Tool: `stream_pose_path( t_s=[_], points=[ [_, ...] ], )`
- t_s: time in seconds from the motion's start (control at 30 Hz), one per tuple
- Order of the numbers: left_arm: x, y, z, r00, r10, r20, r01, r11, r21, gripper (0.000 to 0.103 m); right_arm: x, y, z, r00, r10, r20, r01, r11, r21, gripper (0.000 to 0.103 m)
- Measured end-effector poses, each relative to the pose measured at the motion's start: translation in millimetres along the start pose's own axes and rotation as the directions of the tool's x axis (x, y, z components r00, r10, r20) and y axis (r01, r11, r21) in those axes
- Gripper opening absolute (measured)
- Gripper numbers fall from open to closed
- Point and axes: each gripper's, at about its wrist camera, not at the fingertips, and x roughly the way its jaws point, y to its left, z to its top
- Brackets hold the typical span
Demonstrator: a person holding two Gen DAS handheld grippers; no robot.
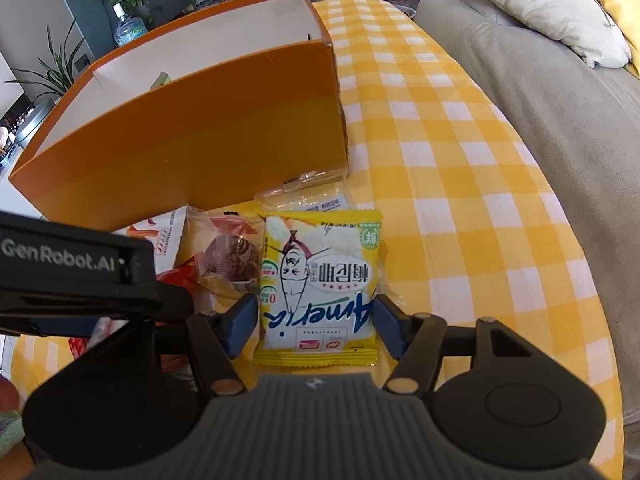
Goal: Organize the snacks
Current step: 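Grasp the red chip bag with the left tool while the right tool grasps the Ameri packet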
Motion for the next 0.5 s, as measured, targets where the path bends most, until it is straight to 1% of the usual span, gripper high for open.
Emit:
stream_pose_path(
  t_s=[0.03,0.13,0.2,0.27,0.43,0.5],
  points=[
    [-0.3,1.1,0.3,1.0,-0.005,-0.004,0.005,1.0,-0.003,0.093,1.2,1.1,0.1,1.0,-0.008,-0.004,0.008,1.0,-0.009,0.062],
    [-3.4,2.2,-1.9,1.0,-0.02,0.002,0.02,1.0,0.004,0.086,0.7,3.4,-0.8,1.0,-0.011,0.001,0.011,1.0,-0.024,0.061],
    [-4.7,2.7,-3.6,1.0,-0.024,0.008,0.024,1.0,0.014,0.084,0.2,3.4,-1.0,1.0,-0.02,0.004,0.02,0.999,-0.026,0.056],
    [-6.6,3.7,-5.1,0.999,-0.037,0.018,0.037,0.999,0.017,0.079,-0.8,3.1,-0.9,1.0,-0.02,0.004,0.02,0.999,-0.027,0.053],
    [-12.2,8.0,-11.0,0.996,-0.076,0.039,0.074,0.996,0.044,0.077,-8.1,7.5,-2.1,0.999,-0.044,0.021,0.045,0.997,-0.062,0.052],
    [-15.9,11.9,-14.0,0.993,-0.105,0.056,0.103,0.994,0.048,0.077,-13.4,9.8,-2.9,0.998,-0.057,0.032,0.059,0.995,-0.081,0.052]
  ],
)
